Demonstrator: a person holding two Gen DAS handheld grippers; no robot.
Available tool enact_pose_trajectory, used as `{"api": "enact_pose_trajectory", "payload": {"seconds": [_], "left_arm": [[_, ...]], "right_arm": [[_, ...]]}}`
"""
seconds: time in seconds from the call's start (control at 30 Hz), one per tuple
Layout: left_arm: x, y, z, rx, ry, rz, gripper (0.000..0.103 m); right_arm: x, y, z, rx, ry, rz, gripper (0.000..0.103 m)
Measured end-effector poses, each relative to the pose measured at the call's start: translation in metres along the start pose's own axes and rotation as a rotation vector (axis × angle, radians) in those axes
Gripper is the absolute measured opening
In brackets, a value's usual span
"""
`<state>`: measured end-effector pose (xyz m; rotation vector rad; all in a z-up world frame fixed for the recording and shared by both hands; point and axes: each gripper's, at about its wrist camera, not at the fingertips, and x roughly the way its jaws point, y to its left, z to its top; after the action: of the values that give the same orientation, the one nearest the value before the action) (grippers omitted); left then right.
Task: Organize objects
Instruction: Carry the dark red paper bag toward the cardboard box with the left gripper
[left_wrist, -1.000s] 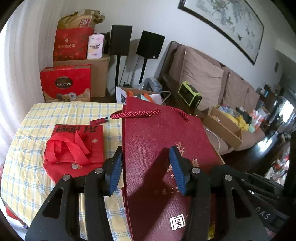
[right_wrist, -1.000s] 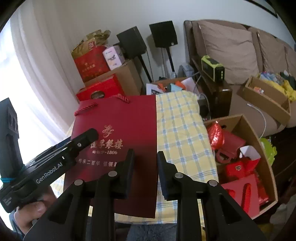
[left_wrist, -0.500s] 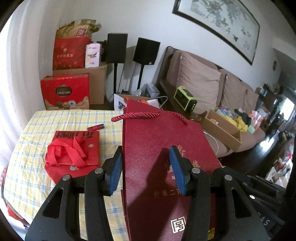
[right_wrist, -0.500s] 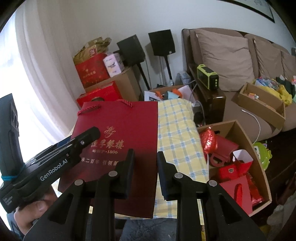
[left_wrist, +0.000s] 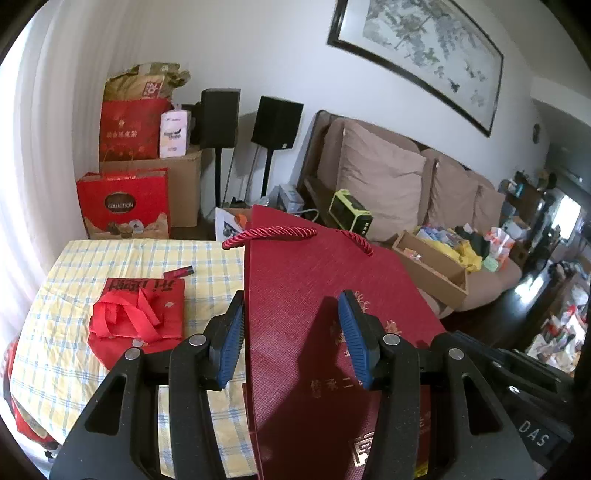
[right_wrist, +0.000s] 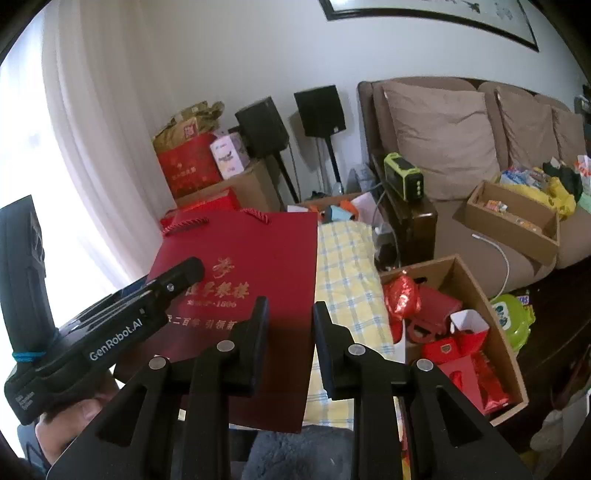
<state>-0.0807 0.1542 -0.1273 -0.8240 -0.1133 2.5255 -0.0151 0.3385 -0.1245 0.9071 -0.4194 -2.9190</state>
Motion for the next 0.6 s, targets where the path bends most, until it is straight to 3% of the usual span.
{"api": "enact_pose_trajectory", "payload": {"seconds": [0.6], "left_arm": [[-0.002, -0.058, -0.004, 0.062, 0.002, -0.040, 0.047]], "right_arm": [[-0.044, -0.044, -0.006, 0.068, -0.081, -0.034, 0.024]]}}
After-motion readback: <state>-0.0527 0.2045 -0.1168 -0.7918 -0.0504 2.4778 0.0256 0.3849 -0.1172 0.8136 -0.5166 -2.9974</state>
